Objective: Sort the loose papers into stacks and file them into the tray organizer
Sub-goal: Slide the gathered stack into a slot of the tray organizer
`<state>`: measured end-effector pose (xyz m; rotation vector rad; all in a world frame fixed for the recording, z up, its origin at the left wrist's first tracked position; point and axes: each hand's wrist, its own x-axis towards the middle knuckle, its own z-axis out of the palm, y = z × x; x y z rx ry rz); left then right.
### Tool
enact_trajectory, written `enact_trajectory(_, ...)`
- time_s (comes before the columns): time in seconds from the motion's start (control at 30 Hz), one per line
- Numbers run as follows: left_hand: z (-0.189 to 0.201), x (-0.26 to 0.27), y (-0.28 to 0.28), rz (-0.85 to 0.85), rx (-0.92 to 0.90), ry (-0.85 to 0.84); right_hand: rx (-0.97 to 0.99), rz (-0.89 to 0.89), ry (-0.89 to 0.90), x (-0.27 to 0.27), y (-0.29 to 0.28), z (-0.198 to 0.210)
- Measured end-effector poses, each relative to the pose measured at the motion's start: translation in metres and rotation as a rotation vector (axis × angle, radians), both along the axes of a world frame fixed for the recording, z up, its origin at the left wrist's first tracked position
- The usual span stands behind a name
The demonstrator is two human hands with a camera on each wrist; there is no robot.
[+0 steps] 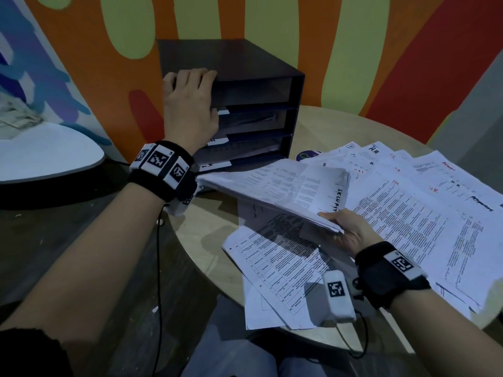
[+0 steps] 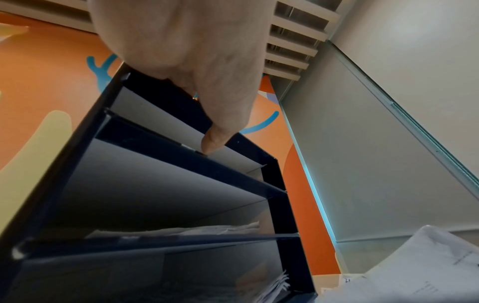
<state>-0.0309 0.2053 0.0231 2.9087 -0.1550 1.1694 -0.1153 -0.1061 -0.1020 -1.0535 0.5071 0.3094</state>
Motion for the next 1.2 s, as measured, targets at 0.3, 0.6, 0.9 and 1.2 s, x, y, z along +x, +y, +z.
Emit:
enact_trajectory(0.3,-0.002,0.001,0.0,0.009,-0.006,-0.016,-0.274,-0.072,0.014,0.014,0.049,-0.013)
enact_trajectory(0.6,-0.004,0.003,0.0,0.001,-0.013,-0.061,-0.068,-0.132,0.133,0.04,0.062,-0.027)
enact_trajectory(0.9,-0.006,0.005,-0.001,-0.006,-0.003,-0.096,-0.005,0.076,0.177,0.063,0.122,0.0)
enact_trajectory(1.2,-0.01,0.009,-0.001,-0.003,0.018,-0.167,0.016,0.22,0.226,0.097,0.16,0.0)
